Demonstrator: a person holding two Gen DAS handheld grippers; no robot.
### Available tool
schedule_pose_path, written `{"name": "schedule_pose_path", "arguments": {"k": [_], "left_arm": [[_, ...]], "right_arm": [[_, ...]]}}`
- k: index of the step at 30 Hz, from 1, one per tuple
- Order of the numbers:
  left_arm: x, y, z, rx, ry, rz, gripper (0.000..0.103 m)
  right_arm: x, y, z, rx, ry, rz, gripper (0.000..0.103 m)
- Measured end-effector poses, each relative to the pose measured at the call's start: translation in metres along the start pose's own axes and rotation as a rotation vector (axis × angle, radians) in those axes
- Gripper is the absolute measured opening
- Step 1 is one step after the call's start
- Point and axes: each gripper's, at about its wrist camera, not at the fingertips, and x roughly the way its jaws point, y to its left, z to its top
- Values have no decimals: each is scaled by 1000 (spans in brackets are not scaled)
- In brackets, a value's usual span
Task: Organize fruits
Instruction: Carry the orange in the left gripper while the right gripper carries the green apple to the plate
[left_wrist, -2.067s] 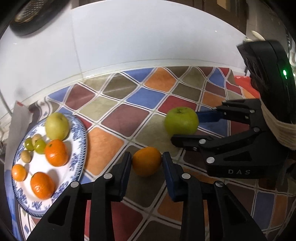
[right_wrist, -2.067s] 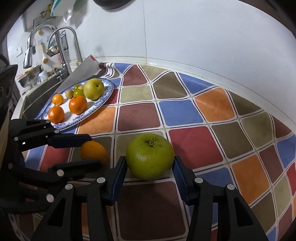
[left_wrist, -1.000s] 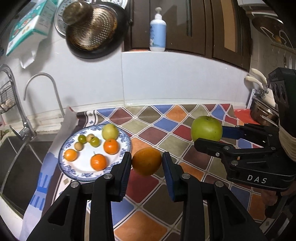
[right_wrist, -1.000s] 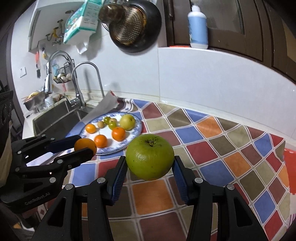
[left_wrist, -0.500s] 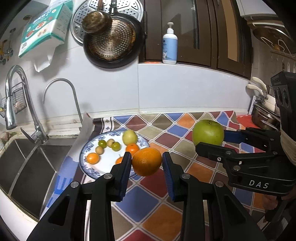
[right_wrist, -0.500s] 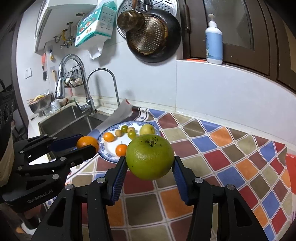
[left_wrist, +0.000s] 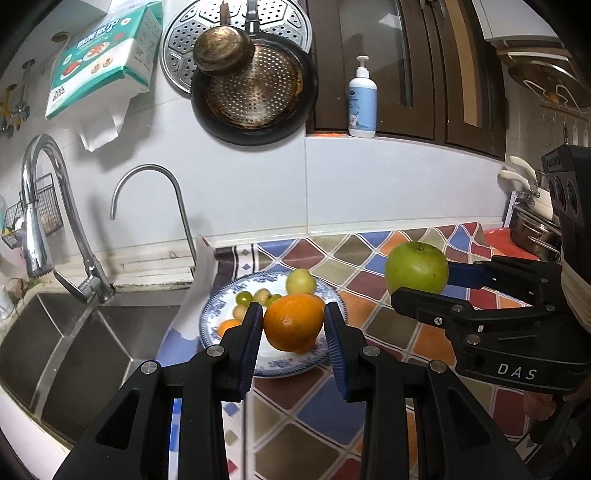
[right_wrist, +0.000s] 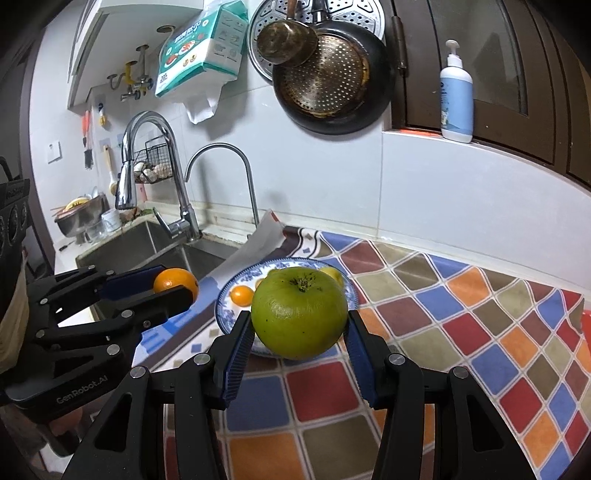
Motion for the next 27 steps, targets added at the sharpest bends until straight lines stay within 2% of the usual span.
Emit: {"name": "schedule_pose_path", "arguments": {"k": [16, 27], "left_arm": [[43, 50, 6, 24, 23, -15, 34], [98, 64, 2, 18, 106, -50, 34]], "right_arm": [[59, 28, 20, -8, 32, -4, 51], [112, 18, 23, -2, 102, 7, 51]]}}
